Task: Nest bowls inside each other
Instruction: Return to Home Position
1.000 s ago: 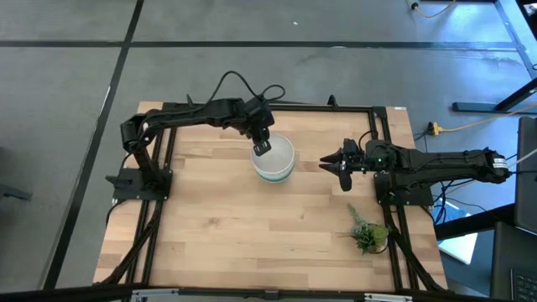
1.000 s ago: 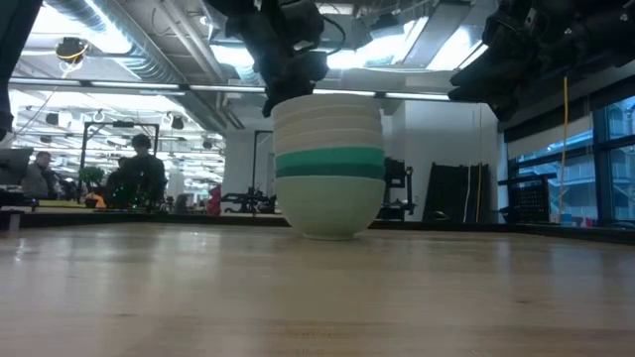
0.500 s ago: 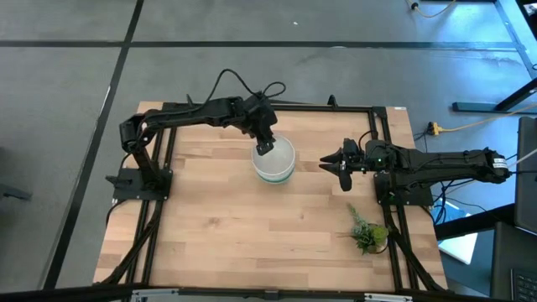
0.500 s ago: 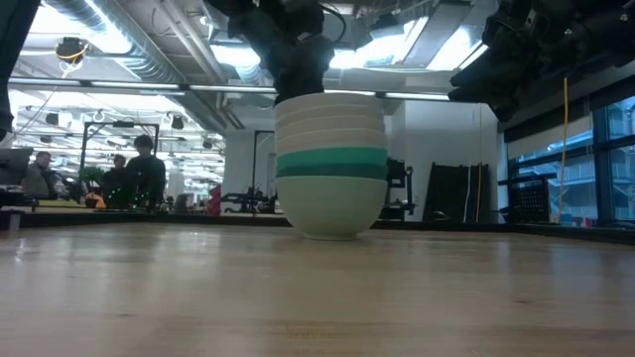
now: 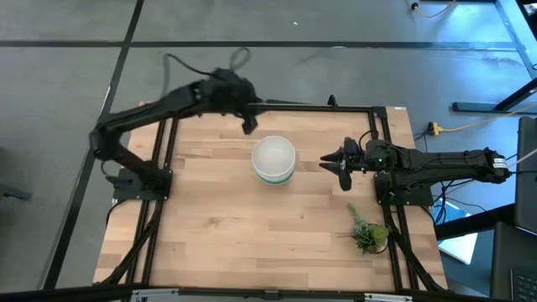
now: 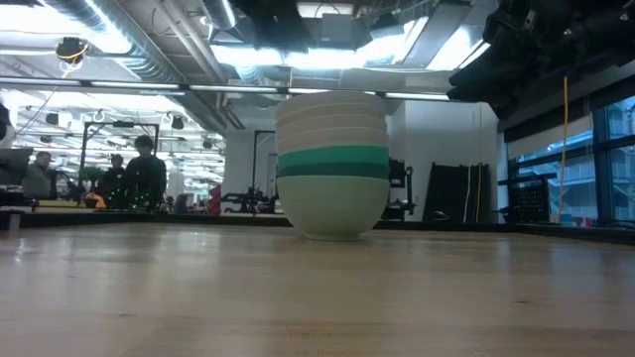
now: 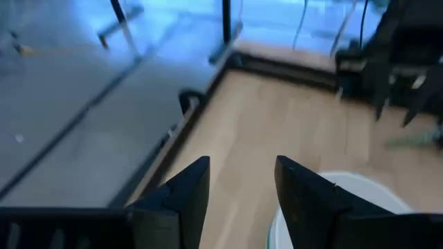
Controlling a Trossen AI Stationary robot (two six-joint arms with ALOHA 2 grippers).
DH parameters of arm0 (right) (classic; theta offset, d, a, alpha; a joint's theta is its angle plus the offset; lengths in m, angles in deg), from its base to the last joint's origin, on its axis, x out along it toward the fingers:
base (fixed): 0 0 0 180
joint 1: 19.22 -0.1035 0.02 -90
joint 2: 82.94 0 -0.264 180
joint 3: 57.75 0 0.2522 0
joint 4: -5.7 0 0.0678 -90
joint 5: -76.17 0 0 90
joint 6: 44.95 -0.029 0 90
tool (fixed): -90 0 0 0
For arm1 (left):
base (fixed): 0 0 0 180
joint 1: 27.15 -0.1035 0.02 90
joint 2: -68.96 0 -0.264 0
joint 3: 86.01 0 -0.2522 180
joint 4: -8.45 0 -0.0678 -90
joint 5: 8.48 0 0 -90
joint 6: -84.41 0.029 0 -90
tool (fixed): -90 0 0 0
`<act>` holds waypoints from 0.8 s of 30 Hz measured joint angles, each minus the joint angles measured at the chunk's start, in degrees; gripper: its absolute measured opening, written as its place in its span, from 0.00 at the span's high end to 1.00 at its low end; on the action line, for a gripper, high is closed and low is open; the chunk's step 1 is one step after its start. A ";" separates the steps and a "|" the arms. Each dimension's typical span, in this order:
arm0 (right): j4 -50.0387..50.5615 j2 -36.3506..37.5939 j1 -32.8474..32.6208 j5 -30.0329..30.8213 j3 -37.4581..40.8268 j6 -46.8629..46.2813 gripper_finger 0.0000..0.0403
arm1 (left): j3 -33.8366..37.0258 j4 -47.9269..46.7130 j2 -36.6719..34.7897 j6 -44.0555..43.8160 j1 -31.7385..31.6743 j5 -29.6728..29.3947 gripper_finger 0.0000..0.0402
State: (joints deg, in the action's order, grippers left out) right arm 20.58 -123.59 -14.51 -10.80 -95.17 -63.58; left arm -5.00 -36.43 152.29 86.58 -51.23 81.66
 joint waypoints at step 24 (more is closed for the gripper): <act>-1.99 9.24 8.52 15.41 -0.02 11.75 0.68 | 32.81 8.26 -38.34 -2.66 0.96 -6.69 0.61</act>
State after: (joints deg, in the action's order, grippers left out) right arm 18.59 -114.35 -5.99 4.61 -95.19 -51.83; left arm 27.81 -28.17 113.95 83.92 -50.27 74.97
